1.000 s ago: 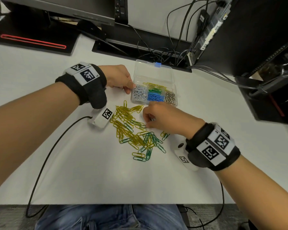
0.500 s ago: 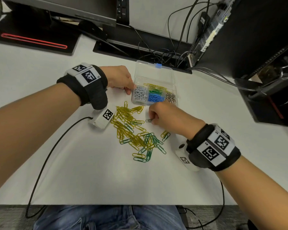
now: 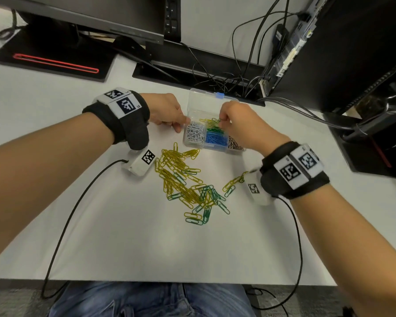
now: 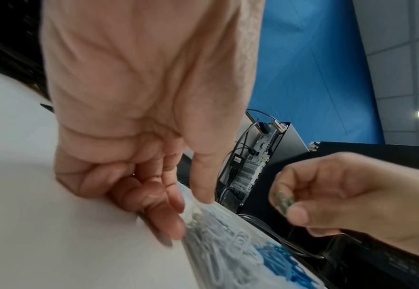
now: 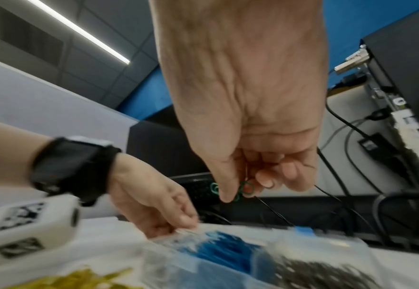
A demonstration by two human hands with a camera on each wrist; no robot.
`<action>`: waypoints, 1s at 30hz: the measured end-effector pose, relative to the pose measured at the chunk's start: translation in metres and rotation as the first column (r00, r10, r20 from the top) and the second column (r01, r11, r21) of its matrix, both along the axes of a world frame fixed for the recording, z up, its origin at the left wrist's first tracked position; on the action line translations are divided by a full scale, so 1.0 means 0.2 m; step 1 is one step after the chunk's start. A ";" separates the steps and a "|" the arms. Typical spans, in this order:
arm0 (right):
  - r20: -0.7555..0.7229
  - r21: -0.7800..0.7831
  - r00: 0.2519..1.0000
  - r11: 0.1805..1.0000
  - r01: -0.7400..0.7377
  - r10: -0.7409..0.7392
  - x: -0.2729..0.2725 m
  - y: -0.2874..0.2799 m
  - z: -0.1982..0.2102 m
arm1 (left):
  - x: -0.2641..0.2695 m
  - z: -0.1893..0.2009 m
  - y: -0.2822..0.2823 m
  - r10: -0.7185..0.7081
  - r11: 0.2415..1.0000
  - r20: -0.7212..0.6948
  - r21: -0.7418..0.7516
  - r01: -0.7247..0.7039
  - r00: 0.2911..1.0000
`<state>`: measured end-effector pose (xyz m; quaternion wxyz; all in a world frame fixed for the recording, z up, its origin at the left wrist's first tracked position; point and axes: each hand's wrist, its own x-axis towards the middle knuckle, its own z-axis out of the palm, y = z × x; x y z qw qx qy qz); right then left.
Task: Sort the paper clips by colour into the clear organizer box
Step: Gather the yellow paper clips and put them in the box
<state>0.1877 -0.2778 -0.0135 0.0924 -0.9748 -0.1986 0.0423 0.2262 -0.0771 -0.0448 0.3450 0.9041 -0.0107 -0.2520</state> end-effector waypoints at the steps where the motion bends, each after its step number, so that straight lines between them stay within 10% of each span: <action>1: -0.034 -0.018 0.999 1.000 0.003 -0.003 0.02 0.00 0.00 | -0.01 0.01 0.01 0.017 1.000 0.008 0.001 -0.017 1.000; 8: -0.097 0.115 0.992 0.991 -0.067 0.079 -0.16 -0.14 0.05 | -0.23 0.11 0.07 -0.138 0.990 0.437 0.068 0.120 0.889; 19: -0.326 -0.096 0.945 0.995 0.008 -0.039 -0.32 -0.29 -0.04 | -0.57 0.02 -0.29 -0.812 0.582 0.222 0.370 0.724 0.539; 24: -0.329 -0.102 0.944 0.995 -0.010 -0.024 -0.29 -0.27 -0.08 | -0.50 0.02 -0.26 -0.775 0.619 0.316 0.555 0.555 0.548; 30: -0.245 -0.022 0.968 0.998 -0.052 0.045 -0.27 -0.24 -0.07 | -0.51 0.03 -0.23 -0.731 0.682 0.350 0.400 0.612 0.586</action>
